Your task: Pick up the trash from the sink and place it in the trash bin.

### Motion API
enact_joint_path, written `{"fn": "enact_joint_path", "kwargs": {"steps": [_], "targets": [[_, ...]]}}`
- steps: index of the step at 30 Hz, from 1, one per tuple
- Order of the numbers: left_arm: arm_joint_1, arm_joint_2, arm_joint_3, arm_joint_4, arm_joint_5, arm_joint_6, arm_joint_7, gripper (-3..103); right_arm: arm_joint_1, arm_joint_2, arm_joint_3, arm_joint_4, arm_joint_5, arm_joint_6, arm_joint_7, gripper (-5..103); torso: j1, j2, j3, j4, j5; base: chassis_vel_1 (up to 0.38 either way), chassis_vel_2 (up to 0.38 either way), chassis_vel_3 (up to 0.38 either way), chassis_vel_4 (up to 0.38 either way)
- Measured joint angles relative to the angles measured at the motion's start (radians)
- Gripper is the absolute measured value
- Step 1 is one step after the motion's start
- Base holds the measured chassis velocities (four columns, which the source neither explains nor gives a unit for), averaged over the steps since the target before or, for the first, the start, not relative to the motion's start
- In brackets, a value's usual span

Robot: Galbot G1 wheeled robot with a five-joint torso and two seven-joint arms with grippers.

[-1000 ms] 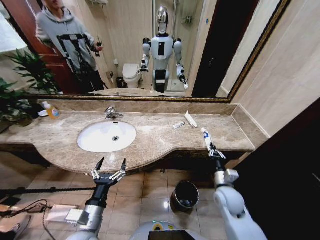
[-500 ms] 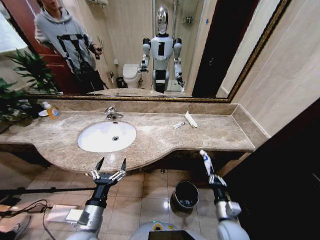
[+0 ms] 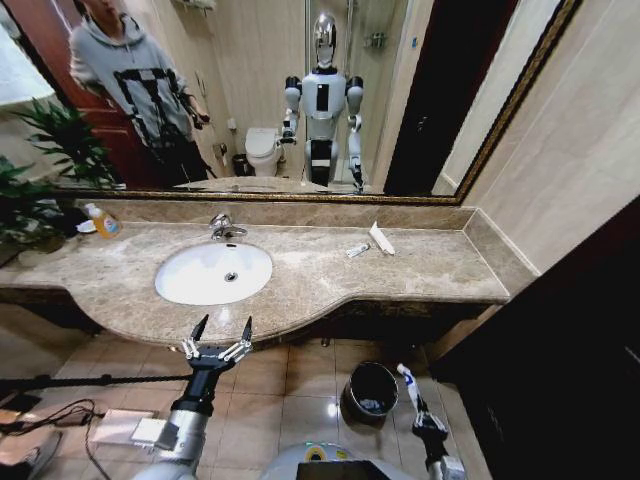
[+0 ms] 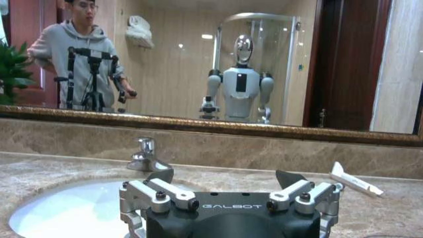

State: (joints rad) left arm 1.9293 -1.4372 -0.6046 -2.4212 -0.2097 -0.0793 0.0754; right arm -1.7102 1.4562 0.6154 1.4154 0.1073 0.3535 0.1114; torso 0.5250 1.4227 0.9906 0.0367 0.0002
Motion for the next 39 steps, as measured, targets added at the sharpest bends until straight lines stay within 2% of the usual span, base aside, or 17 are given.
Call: {"fn": "enact_joint_path", "kwargs": {"steps": [5, 6, 7, 10, 13, 17, 20, 27, 30, 39], "targets": [[0.0, 0.0, 0.0, 0.0, 0.0, 0.0, 0.0, 100, 0.075, -0.003, -0.017, -0.081, 0.007, -0.027, -0.007, 0, 0.0, 0.0, 0.0, 0.0001, -0.0001, 0.0, 0.0, 0.0, 0.0], [0.0, 0.0, 0.0, 0.0, 0.0, 0.0, 0.0, 100, 0.088, -0.002, -0.017, -0.095, -0.011, -0.023, -0.008, 0, 0.0, 0.0, 0.0, 0.0, -0.0006, 0.0, 0.0, 0.0, 0.0], [0.0, 0.0, 0.0, 0.0, 0.0, 0.0, 0.0, 100, 0.138, 0.003, -0.015, -0.151, -0.071, -0.006, -0.007, 0, 0.0, 0.0, 0.0, 0.0, 0.0, 0.0, 0.0, 0.0, 0.0], [0.0, 0.0, 0.0, 0.0, 0.0, 0.0, 0.0, 100, 0.181, 0.004, -0.016, -0.207, -0.106, 0.003, -0.003, 0, 0.0, 0.0, 0.0, 0.0003, -0.0003, 0.0, 0.0, 0.0, 0.0], [0.0, 0.0, 0.0, 0.0, 0.0, 0.0, 0.0, 100, 0.263, 0.001, -0.016, -0.358, -0.17, 0.033, 0.004, 0, 0.0, 0.0, 0.0, 0.0001, 0.0, 0.0, 0.0, 0.0, 0.0], [0.0, 0.0, 0.0, 0.0, 0.0, 0.0, 0.0, 100, 0.297, -0.003, -0.02, -0.429, -0.176, 0.036, 0.0, 0, 0.0, 0.0, 0.0, 0.0001, -0.0003, 0.0, 0.0, 0.0, 0.0], [0.0, 0.0, 0.0, 0.0, 0.0, 0.0, 0.0, 100, 0.36, -0.004, -0.03, -0.546, -0.171, 0.027, -0.029, 0, 0.0, 0.0, 0.0, 0.0, -0.0001, 0.0, 0.0, 0.0, 0.0], [0.0, 0.0, 0.0, 0.0, 0.0, 0.0, 0.0, 100, 0.463, 0.004, -0.041, -0.694, -0.174, 0.026, -0.064, 0, 0.0, 0.0, 0.0, 0.0001, -0.0002, 0.0, 0.0, 0.0, 0.0], [0.0, 0.0, 0.0, 0.0, 0.0, 0.0, 0.0, 100, 0.542, 0.021, -0.046, -0.785, -0.176, -0.007, -0.085, 0, 0.0, 0.0, 0.0, 0.0001, -0.0002, 0.0, 0.0, 0.0, 0.0], [0.0, 0.0, 0.0, 0.0, 0.0, 0.0, 0.0, 100, 0.669, 0.05, -0.038, -0.943, -0.206, -0.035, -0.086, 0, 0.0, 0.0, 0.0, 0.0001, -0.0003, 0.0, 0.0, 0.0, 0.0]]}}
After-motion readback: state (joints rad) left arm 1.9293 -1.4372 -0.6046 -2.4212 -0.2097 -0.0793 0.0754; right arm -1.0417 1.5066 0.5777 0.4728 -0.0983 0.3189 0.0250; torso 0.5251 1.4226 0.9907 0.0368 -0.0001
